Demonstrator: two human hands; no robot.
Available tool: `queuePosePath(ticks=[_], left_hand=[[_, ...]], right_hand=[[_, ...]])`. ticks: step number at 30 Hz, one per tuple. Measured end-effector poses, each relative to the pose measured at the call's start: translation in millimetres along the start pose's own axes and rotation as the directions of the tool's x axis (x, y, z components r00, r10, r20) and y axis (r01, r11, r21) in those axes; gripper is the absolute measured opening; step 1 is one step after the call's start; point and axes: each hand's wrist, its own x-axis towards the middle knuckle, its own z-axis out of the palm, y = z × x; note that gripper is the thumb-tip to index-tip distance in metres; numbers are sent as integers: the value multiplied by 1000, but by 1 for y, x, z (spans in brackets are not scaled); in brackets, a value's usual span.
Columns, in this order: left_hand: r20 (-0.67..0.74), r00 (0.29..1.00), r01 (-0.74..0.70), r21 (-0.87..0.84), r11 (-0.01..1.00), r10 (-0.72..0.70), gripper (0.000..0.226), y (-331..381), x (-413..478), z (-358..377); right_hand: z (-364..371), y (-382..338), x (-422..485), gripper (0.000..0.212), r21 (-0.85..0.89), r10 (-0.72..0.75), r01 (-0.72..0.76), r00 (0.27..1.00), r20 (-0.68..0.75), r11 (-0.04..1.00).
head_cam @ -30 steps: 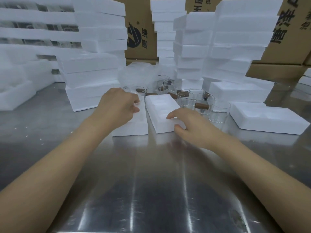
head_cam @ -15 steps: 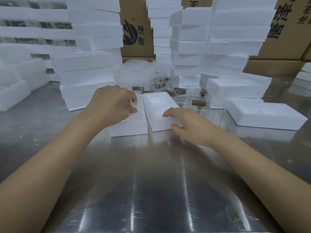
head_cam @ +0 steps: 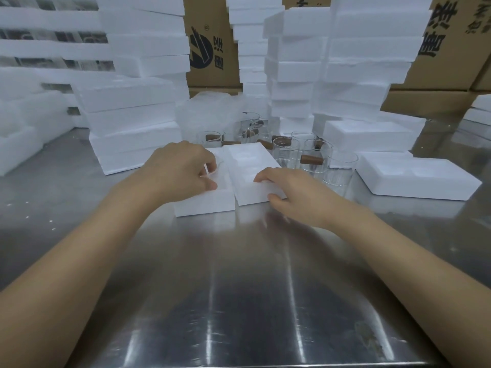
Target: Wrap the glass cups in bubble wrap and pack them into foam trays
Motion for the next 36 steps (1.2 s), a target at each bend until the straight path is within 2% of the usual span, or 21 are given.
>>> queuePosePath(ticks=[4,7,12,14,16,18,20,22,25,28,30,32,33,34,36], left_hand=[[87,994,-55,-72,996,61,10,-2,0,0],[130,985,-93,-141,986,112,26,-7,0,-2],[141,982,-107,-148,983,128,44,1,-1,5],[144,986,-65,-132,989,84,50,4,-1,8],[148,985,-79,-48,996,86,53,3,-1,10],[146,980,-137,-20,990,138,56,-2,1,11],[132,962,-227,-86,970,237,61,-6,2,14],[70,935,-333,-166,928,348,63,-6,1,16],[-95,896,-443,-121,888,434,63,-12,2,17],[-150,942,-324,-174,930,300,81,-27,5,16],[-40,997,-81,-317,945,72,104,-32,4,17],[174,966,249,-400,882,-193,121,-28,4,21],[240,932,351,-420,837,-271,128,-22,4,25],[255,913,403,-441,802,-318,135,-14,6,30],[182,913,406,-447,797,-364,146,3,8,40]], right_hand=[[3,0,0,40,-19,-5,5,1000,-20,1000],[4,1,1,41,-23,-14,13,1000,-22,1000],[8,1,2,39,-61,-15,12,999,-49,998],[4,0,3,35,40,14,-11,997,-72,999],[-6,1,4,32,257,90,-50,985,-145,965],[-21,4,4,28,553,196,-44,956,-218,832],[-36,9,5,27,789,313,20,912,-267,614],[-47,13,4,30,909,420,96,863,-279,405],[-54,22,2,32,959,507,231,815,-282,164],[-56,29,1,36,952,558,305,784,-273,37],[-57,32,0,42,936,594,349,761,-259,-39],[-57,32,0,49,925,609,371,753,-248,-82],[-56,33,0,52,924,612,372,753,-244,-90],[-55,33,1,55,923,614,372,753,-238,-98],[-53,36,2,61,917,607,377,762,-226,-131]])
